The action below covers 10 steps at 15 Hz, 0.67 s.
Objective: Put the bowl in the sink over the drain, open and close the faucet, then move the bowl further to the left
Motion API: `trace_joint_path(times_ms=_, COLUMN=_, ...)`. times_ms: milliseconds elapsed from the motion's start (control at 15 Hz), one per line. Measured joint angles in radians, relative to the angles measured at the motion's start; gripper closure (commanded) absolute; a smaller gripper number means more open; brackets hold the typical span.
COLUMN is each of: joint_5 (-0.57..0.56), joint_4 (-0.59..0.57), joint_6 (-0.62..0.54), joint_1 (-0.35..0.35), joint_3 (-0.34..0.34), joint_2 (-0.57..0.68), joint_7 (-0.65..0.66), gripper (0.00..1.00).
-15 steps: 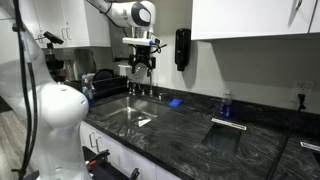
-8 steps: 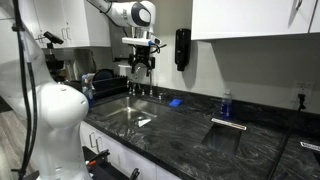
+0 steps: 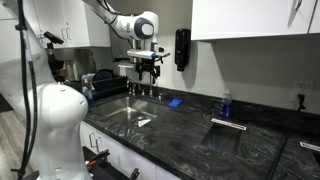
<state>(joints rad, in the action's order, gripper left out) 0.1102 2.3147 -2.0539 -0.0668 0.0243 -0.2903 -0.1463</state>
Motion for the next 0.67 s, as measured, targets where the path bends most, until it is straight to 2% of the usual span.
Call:
trace_joint_path(times_ms=133, joint_5=-0.032, joint_4=0.05, joint_6=-0.096, joint_1=-0.001, joint_3=-0.019, joint_2=0.007, joint_7=0.025, gripper=0.0)
trace_joint_path(times_ms=333, joint_5=-0.059, joint_4=0.091, joint_6=-0.181, joint_1=-0.004, joint_3=-0.036, joint_2=0.023, joint_7=0.041, gripper=0.0)
trace_joint_path(times_ms=667, joint_5=-0.067, joint_4=0.086, joint_6=-0.369, joint_1=-0.034, joint_3=-0.093, joint_2=0.207, joint_7=0.098, gripper=0.0)
